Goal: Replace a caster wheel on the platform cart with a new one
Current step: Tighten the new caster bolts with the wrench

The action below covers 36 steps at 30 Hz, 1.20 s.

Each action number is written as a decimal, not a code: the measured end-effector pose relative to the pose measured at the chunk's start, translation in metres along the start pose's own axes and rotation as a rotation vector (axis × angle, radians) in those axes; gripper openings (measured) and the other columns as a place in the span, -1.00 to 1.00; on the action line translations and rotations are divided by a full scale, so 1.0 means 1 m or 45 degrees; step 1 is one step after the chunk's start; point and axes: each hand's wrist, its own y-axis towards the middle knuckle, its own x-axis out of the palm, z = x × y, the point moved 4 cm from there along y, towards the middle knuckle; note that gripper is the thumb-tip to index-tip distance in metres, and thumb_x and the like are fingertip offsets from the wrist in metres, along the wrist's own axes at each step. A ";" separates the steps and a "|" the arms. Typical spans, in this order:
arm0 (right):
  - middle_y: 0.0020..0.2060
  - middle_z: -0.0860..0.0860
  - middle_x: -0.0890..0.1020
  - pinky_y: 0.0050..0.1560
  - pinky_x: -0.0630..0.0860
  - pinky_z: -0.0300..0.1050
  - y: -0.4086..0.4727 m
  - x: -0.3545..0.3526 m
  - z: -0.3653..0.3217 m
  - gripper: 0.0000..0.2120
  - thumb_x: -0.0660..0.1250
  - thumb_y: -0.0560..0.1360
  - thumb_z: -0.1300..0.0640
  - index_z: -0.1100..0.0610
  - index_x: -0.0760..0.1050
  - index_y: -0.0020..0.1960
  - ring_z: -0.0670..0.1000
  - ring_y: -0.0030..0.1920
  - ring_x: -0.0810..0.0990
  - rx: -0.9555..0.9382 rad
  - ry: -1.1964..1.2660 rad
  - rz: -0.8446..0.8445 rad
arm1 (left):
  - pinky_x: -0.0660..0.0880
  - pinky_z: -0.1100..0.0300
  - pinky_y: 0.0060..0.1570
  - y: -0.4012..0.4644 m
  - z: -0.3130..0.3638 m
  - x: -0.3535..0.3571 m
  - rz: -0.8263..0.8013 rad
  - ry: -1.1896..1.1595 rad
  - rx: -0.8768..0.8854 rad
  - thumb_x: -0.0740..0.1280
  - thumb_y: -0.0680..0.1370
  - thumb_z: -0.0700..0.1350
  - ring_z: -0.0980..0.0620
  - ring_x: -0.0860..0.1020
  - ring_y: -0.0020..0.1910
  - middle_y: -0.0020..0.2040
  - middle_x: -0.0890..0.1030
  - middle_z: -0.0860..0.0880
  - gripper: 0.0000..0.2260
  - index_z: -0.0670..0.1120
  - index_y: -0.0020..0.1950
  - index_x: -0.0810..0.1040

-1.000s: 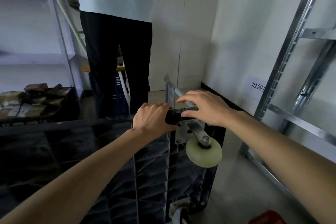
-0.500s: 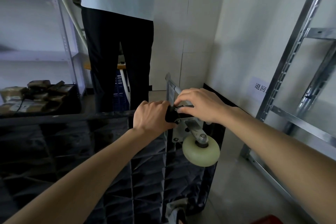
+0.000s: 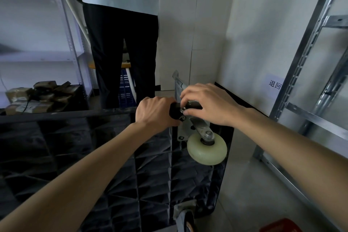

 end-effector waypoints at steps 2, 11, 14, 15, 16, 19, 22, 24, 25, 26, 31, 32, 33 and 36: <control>0.22 -0.20 0.54 0.28 0.40 -0.06 -0.010 0.003 -0.002 -0.82 0.43 0.50 -0.14 -0.11 0.61 0.06 -0.11 0.27 0.48 -0.038 -0.089 0.030 | 0.28 0.12 -0.16 -0.002 -0.001 0.001 0.023 0.002 -0.002 0.41 0.41 0.34 -0.01 0.61 -0.02 0.00 0.65 0.10 -0.55 0.18 0.21 0.51; 0.19 -0.08 0.57 0.23 0.41 -0.07 -0.026 0.022 -0.007 -0.80 0.50 0.46 -0.05 0.00 0.63 0.04 0.00 0.25 0.51 -0.131 -0.244 0.191 | 0.29 0.13 -0.16 -0.004 -0.003 0.005 0.102 0.025 0.026 0.41 0.41 0.35 0.00 0.62 -0.03 -0.01 0.63 0.11 -0.56 0.16 0.18 0.51; 0.15 -0.07 0.58 0.15 0.44 -0.07 -0.023 0.023 -0.005 -0.79 0.52 0.44 -0.01 0.02 0.64 0.04 0.01 0.17 0.54 -0.161 -0.266 0.202 | 0.29 0.14 -0.19 -0.005 -0.004 0.007 0.135 0.020 0.033 0.41 0.41 0.35 0.03 0.61 -0.05 -0.02 0.62 0.13 -0.58 0.16 0.14 0.52; 0.12 -0.07 0.57 0.13 0.42 -0.09 -0.022 0.023 -0.005 -0.78 0.53 0.44 -0.01 0.02 0.64 0.04 0.01 0.15 0.54 -0.178 -0.280 0.201 | 0.30 0.14 -0.20 -0.004 -0.004 0.007 0.140 0.017 0.036 0.41 0.40 0.35 0.03 0.61 -0.06 -0.03 0.62 0.13 -0.59 0.16 0.13 0.53; 0.11 -0.07 0.57 0.13 0.40 -0.10 -0.021 0.024 -0.004 -0.78 0.53 0.44 -0.01 0.02 0.64 0.04 0.01 0.13 0.54 -0.195 -0.292 0.199 | 0.31 0.14 -0.21 -0.004 -0.005 0.008 0.142 0.014 0.038 0.41 0.40 0.35 0.03 0.61 -0.07 -0.03 0.62 0.13 -0.59 0.16 0.13 0.53; 0.11 -0.07 0.56 0.15 0.36 -0.13 -0.019 0.026 -0.004 -0.78 0.50 0.45 -0.03 0.01 0.65 0.06 0.00 0.13 0.53 -0.244 -0.325 0.187 | 0.32 0.14 -0.21 -0.004 -0.006 0.010 0.142 0.019 0.046 0.39 0.40 0.37 0.04 0.61 -0.06 -0.01 0.63 0.14 -0.57 0.17 0.15 0.53; 0.12 -0.06 0.56 0.14 0.35 -0.13 -0.018 0.026 -0.002 -0.78 0.50 0.46 -0.03 0.01 0.65 0.07 0.00 0.13 0.53 -0.286 -0.342 0.182 | 0.34 0.15 -0.22 -0.003 -0.006 0.011 0.149 0.010 0.063 0.38 0.40 0.39 0.06 0.62 -0.06 0.00 0.63 0.15 -0.55 0.19 0.18 0.53; 0.12 -0.06 0.56 0.13 0.34 -0.13 -0.017 0.026 -0.002 -0.79 0.50 0.46 -0.03 0.01 0.65 0.05 0.02 0.13 0.54 -0.312 -0.364 0.176 | 0.38 0.16 -0.23 -0.003 -0.006 0.012 0.147 0.004 0.067 0.37 0.39 0.40 0.07 0.62 -0.06 0.00 0.63 0.16 -0.54 0.20 0.19 0.53; 0.13 -0.05 0.56 0.13 0.35 -0.12 -0.017 0.026 -0.002 -0.80 0.51 0.45 -0.03 0.01 0.65 0.04 0.02 0.13 0.54 -0.321 -0.373 0.174 | 0.39 0.16 -0.23 -0.003 -0.006 0.013 0.147 0.007 0.070 0.37 0.39 0.41 0.07 0.62 -0.07 0.00 0.63 0.16 -0.53 0.21 0.20 0.53; 0.14 -0.05 0.56 0.13 0.36 -0.10 -0.016 0.027 -0.001 -0.80 0.51 0.45 -0.03 0.01 0.66 0.03 0.03 0.13 0.54 -0.326 -0.378 0.175 | 0.39 0.16 -0.23 -0.002 -0.007 0.013 0.146 0.012 0.071 0.36 0.39 0.41 0.08 0.62 -0.07 0.00 0.63 0.16 -0.53 0.21 0.20 0.52; 0.19 -0.05 0.56 0.15 0.33 -0.12 -0.011 0.029 -0.001 -0.81 0.54 0.43 -0.02 -0.01 0.67 0.01 0.03 0.16 0.54 -0.332 -0.380 0.182 | 0.35 0.15 -0.26 -0.003 -0.006 0.011 0.133 0.035 0.062 0.35 0.40 0.42 0.06 0.61 -0.09 -0.05 0.62 0.15 -0.54 0.19 0.16 0.52; 0.19 -0.05 0.56 0.15 0.32 -0.12 -0.010 0.029 -0.002 -0.81 0.54 0.42 -0.02 -0.01 0.67 0.01 0.03 0.17 0.54 -0.334 -0.380 0.182 | 0.35 0.15 -0.26 -0.003 -0.005 0.010 0.118 0.035 0.060 0.36 0.40 0.41 0.06 0.60 -0.10 -0.06 0.62 0.15 -0.55 0.18 0.15 0.51; 0.19 -0.04 0.56 0.15 0.32 -0.12 -0.010 0.029 -0.003 -0.81 0.54 0.42 -0.01 -0.01 0.67 0.01 0.03 0.17 0.54 -0.339 -0.378 0.182 | 0.34 0.15 -0.26 -0.002 -0.004 0.009 0.089 0.028 0.058 0.37 0.40 0.40 0.05 0.60 -0.09 -0.07 0.61 0.14 -0.56 0.18 0.14 0.51; 0.19 -0.03 0.56 0.14 0.35 -0.10 -0.011 0.030 -0.003 -0.82 0.55 0.42 0.02 0.00 0.67 0.00 0.04 0.17 0.54 -0.356 -0.366 0.185 | 0.34 0.12 -0.21 0.007 -0.006 0.007 -0.089 -0.069 0.035 0.46 0.37 0.34 0.01 0.57 -0.08 -0.09 0.60 0.13 -0.57 0.19 0.13 0.52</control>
